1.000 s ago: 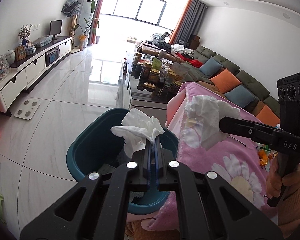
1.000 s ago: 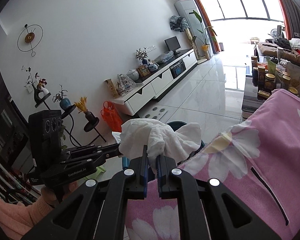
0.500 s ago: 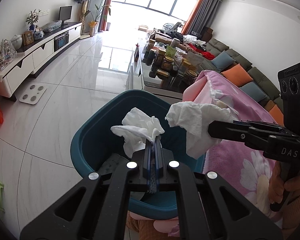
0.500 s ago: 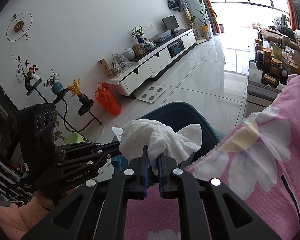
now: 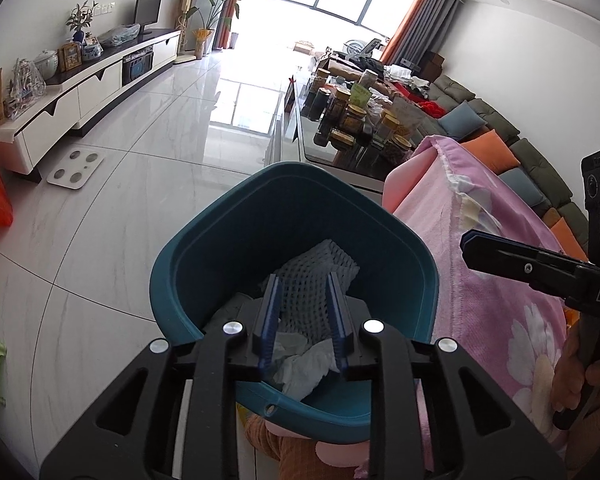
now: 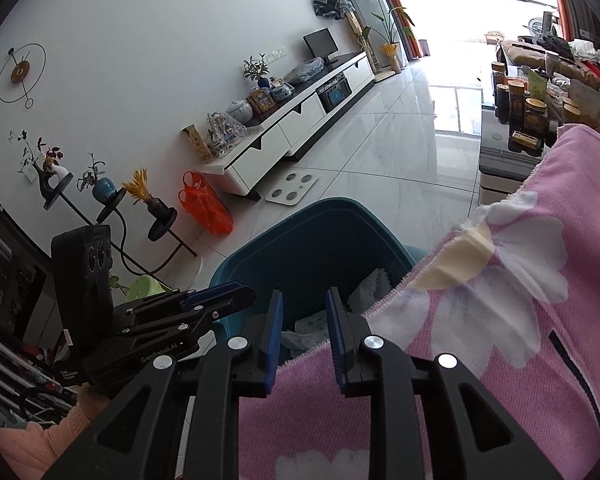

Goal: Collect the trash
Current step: 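Move both open grippers back over the trash on the table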

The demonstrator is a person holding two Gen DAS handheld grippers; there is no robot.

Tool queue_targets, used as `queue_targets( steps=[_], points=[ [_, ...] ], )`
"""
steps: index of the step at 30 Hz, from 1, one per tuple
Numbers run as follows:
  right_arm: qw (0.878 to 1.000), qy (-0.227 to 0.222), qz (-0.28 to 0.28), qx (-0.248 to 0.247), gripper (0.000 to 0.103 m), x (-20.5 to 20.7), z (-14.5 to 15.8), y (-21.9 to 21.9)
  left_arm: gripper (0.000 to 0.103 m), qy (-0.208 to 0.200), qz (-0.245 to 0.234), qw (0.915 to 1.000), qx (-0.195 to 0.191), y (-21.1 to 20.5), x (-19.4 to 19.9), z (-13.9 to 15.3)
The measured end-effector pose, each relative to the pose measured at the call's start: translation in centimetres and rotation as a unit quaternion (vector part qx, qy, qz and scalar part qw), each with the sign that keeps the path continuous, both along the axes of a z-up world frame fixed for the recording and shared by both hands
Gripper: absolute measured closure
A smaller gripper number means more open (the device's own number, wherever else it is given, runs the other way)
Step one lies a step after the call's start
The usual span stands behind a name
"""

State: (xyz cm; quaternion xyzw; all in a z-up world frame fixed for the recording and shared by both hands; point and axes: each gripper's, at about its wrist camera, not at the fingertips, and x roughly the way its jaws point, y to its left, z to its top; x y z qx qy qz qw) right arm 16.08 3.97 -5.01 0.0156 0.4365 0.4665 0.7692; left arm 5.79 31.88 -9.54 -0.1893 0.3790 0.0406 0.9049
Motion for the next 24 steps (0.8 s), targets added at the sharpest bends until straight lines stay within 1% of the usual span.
queue_targets(
  steps=[3, 4, 5, 7, 12, 15, 21, 24],
  points=[
    [1.0, -0.006, -0.003, 0.011, 0.078, -0.4, 0.6, -1.2, 0.072, -0.019, -0.005, 0.9998, 0.011, -1.0, -0.8, 1.1],
    [1.0, -0.009, -0.005, 0.014, 0.078, -0.6, 0.8, -1.7, 0.067, -0.026, -0.008, 0.9995, 0.015, -1.4, -1.0, 1.6],
    [1.0, -0.013, -0.007, 0.017, 0.076, -0.8, 1.1, -2.3, 0.06, -0.034, -0.012, 0.9992, 0.019, -1.6, -1.4, 2.0],
    [0.999, -0.022, -0.012, 0.025, 0.072, -1.2, 1.6, -3.5, 0.052, -0.047, -0.023, 0.9983, 0.025, -2.7, -1.8, 2.9],
    [0.998, -0.042, -0.036, 0.041, 0.067, -2.4, 2.5, -7.2, 0.05, -0.07, -0.071, 0.9942, 0.041, -6.7, -2.2, 4.7],
    [0.996, -0.053, -0.058, 0.049, 0.065, -3.2, 3.0, -9.8, 0.048, -0.078, -0.109, 0.9902, 0.038, -9.7, -2.0, 5.2],
    [0.99, -0.054, -0.113, 0.067, 0.06, -4.7, 3.1, -15.7, 0.046, -0.085, -0.19, 0.9773, 0.039, -16.6, -1.2, 5.5],
    [0.984, -0.064, -0.151, 0.063, 0.058, -5.6, 3.1, -18.6, 0.046, -0.085, -0.221, 0.9709, 0.034, -19.3, -0.9, 5.1]
  ],
)
